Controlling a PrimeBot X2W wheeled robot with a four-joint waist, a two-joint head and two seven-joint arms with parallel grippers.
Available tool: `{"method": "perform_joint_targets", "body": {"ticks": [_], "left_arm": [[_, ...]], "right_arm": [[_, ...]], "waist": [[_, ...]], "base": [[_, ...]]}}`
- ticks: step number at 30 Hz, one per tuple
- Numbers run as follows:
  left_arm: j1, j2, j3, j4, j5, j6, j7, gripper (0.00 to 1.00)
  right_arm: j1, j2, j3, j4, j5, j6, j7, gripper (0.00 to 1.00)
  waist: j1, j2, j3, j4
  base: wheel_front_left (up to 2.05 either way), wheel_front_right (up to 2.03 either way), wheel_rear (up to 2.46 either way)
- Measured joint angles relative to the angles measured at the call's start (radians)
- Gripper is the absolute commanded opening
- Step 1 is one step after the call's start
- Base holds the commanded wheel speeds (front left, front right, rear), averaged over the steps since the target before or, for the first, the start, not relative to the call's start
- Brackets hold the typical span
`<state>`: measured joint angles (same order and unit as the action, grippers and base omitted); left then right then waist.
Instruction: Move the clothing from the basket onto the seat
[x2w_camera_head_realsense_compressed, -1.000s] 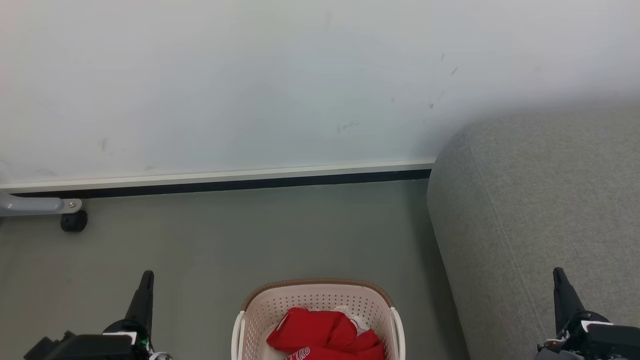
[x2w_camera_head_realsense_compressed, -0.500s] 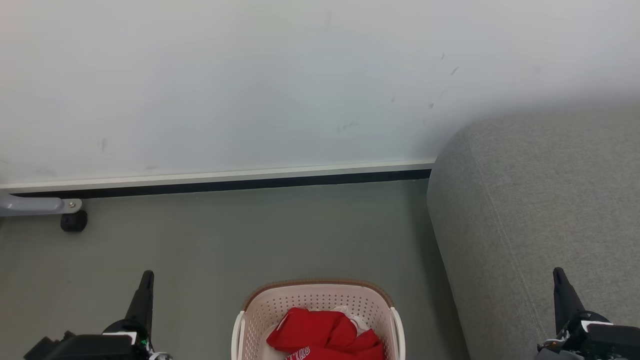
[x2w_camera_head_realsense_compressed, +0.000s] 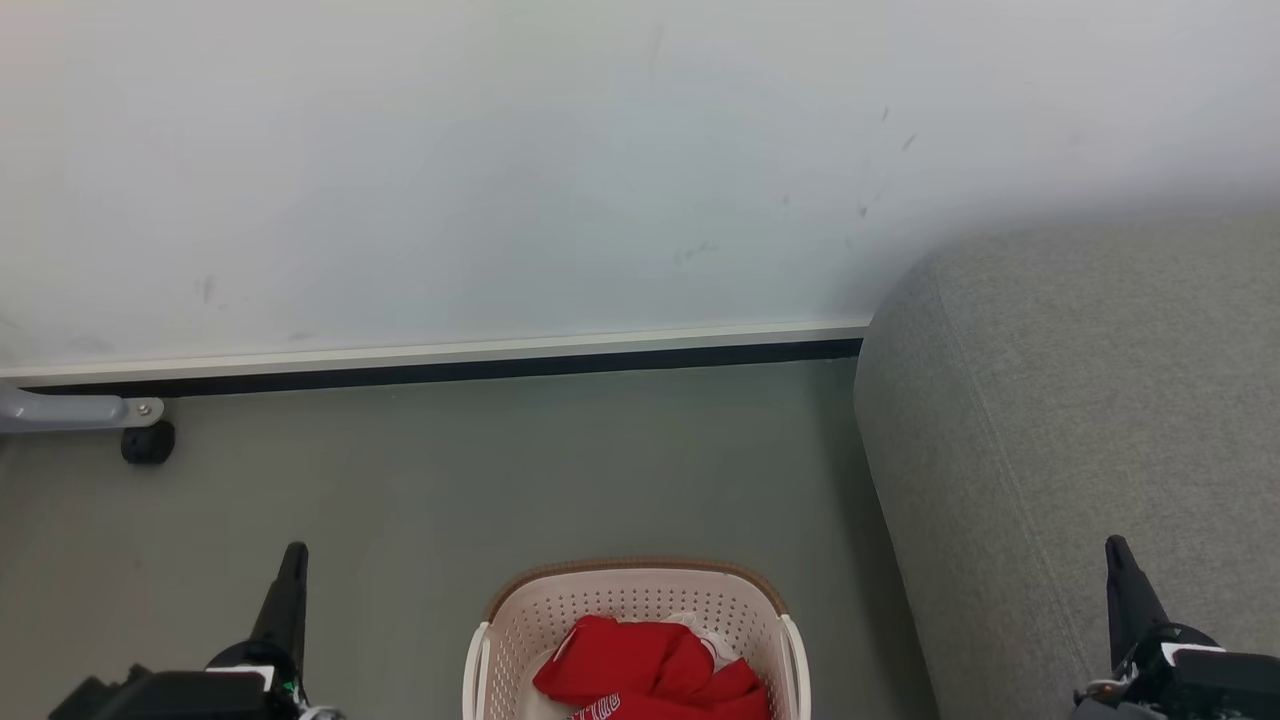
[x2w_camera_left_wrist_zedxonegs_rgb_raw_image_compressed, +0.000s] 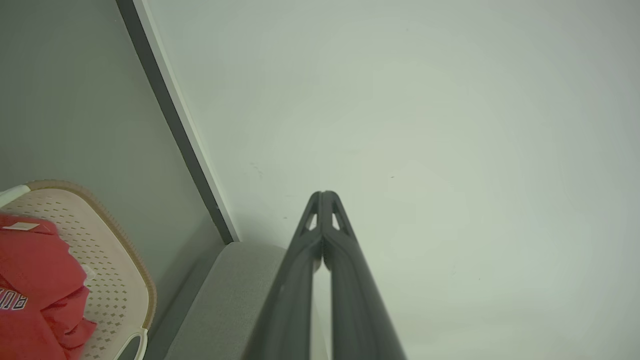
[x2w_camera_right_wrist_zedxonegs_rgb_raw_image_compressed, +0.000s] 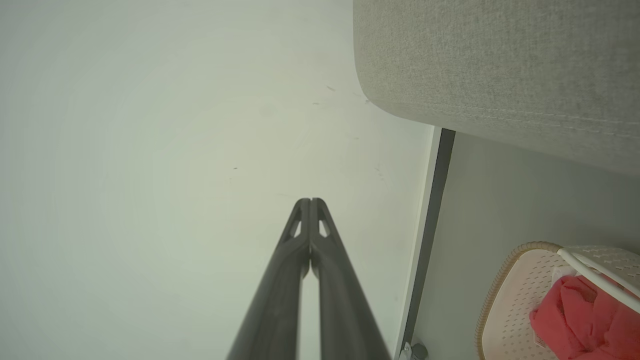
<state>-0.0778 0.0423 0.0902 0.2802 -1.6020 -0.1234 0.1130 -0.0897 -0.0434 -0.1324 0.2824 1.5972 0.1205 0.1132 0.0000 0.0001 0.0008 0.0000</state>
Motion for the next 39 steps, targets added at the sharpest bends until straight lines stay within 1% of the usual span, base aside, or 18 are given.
{"method": "perform_joint_targets", "body": {"ticks": [1, 2, 3, 4, 7, 15, 21, 23, 31, 36, 39], "left_arm": [[0.003, -0.001, -0.001, 0.007, 0.000, 0.000, 0.000, 1.00], [0.010, -0.003, -0.002, 0.017, 0.000, 0.001, 0.000, 1.00], [0.019, -0.006, -0.003, 0.028, 0.000, 0.001, 0.000, 0.00], [0.030, -0.009, -0.004, 0.039, 0.000, 0.002, 0.000, 1.00], [0.053, -0.013, -0.009, 0.055, 0.000, 0.002, -0.002, 1.00], [0.052, -0.013, -0.040, 0.049, 0.015, 0.002, -0.029, 1.00], [0.050, -0.012, -0.051, 0.041, 0.061, 0.009, -0.046, 1.00], [0.049, -0.012, -0.056, 0.036, 0.076, 0.016, -0.054, 1.00], [0.044, -0.011, -0.084, 0.012, 0.194, 0.037, -0.081, 1.00], [0.039, -0.007, -0.111, 0.002, 0.277, 0.054, -0.099, 1.00], [0.036, 0.006, -0.135, -0.002, 0.342, 0.063, -0.108, 1.00]], "right_arm": [[0.002, 0.001, 0.001, 0.008, 0.000, 0.000, 0.000, 1.00], [0.008, 0.003, 0.002, 0.018, 0.000, -0.002, 0.000, 1.00], [0.017, 0.007, 0.003, 0.029, 0.000, -0.002, 0.000, 0.00], [0.027, 0.011, 0.003, 0.041, 0.000, -0.002, 0.000, 1.00], [0.050, 0.019, 0.010, 0.058, 0.000, -0.005, -0.004, 1.00], [0.050, 0.019, 0.029, 0.053, -0.009, -0.005, -0.028, 1.00], [0.050, 0.018, 0.035, 0.046, -0.040, -0.008, -0.046, 1.00], [0.050, 0.018, 0.040, 0.043, -0.061, -0.016, -0.054, 1.00], [0.051, 0.018, 0.073, 0.014, -0.175, -0.051, -0.082, 1.00], [0.052, 0.017, 0.096, 0.001, -0.249, -0.063, -0.098, 1.00], [0.055, 0.017, 0.110, -0.006, -0.302, -0.069, -0.107, 1.00]], "waist": [[0.0000, 0.0000, 0.000, 0.000], [0.0000, 0.0000, 0.000, 0.000], [0.0000, 0.0000, 0.000, 0.000], [0.0000, 0.0000, 0.000, 0.000], [0.0000, 0.0000, 0.000, 0.000], [0.0000, 0.0000, -0.001, 0.001], [0.0000, 0.0000, -0.002, 0.002], [0.0000, -0.0001, -0.003, 0.003], [0.0000, 0.0000, -0.004, 0.005], [0.0000, 0.0000, -0.005, 0.006], [0.0000, 0.0000, -0.005, 0.007]], "base": [[0.00, 0.00, 0.00], [0.00, 0.00, 0.00], [0.00, 0.00, 0.00], [0.00, 0.00, 0.00], [0.00, 0.00, 0.00], [0.00, 0.00, 0.00], [0.00, 0.00, 0.00], [0.00, 0.00, 0.00], [0.00, 0.00, 0.00], [0.00, 0.00, 0.00], [0.00, 0.00, 0.00]]}}
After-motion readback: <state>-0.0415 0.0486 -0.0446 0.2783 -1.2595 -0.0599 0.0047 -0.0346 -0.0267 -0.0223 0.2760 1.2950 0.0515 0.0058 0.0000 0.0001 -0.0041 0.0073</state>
